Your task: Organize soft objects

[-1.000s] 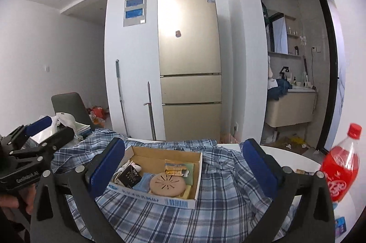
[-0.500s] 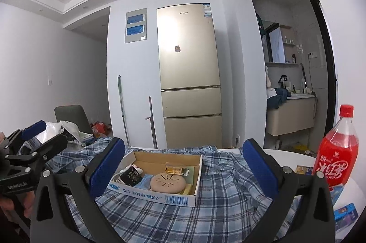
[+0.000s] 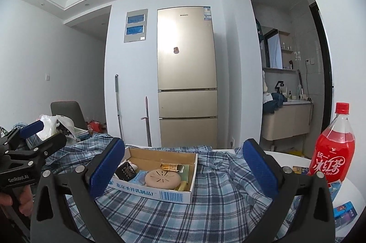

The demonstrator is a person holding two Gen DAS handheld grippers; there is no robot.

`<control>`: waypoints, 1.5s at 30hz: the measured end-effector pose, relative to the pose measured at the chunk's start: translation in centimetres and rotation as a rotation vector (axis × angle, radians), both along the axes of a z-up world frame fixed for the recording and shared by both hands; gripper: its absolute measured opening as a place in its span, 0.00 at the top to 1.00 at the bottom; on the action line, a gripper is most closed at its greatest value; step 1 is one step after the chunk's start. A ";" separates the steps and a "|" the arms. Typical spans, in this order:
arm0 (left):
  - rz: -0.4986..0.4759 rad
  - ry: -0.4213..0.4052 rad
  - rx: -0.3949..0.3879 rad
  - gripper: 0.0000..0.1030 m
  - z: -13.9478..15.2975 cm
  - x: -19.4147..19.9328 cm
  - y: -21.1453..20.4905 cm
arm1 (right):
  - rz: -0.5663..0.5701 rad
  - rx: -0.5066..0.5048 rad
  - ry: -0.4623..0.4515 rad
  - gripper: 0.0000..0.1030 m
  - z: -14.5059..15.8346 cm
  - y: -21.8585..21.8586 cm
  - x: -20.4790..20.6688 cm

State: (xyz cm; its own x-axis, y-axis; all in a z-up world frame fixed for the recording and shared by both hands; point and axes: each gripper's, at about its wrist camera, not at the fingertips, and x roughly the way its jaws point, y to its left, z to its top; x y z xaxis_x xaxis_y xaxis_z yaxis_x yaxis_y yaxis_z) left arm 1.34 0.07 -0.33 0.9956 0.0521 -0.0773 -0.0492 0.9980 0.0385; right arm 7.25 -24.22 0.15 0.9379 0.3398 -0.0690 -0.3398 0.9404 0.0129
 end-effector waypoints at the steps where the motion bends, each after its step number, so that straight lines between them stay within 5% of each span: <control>1: -0.005 -0.003 0.000 0.00 0.0 -0.1 0.0 | 0.000 0.000 0.000 0.00 0.0 0.0 0.0; 45: -0.007 -0.006 -0.022 0.00 0.1 0.0 0.4 | 0.012 -0.002 -0.017 0.00 0.3 -0.1 -0.5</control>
State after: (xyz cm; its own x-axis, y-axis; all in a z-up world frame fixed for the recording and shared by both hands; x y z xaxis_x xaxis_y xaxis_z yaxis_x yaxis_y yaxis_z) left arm 1.31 0.47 -0.23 0.9964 0.0437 -0.0724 -0.0426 0.9990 0.0165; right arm 6.78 -24.32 0.46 0.9350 0.3507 -0.0536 -0.3509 0.9364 0.0055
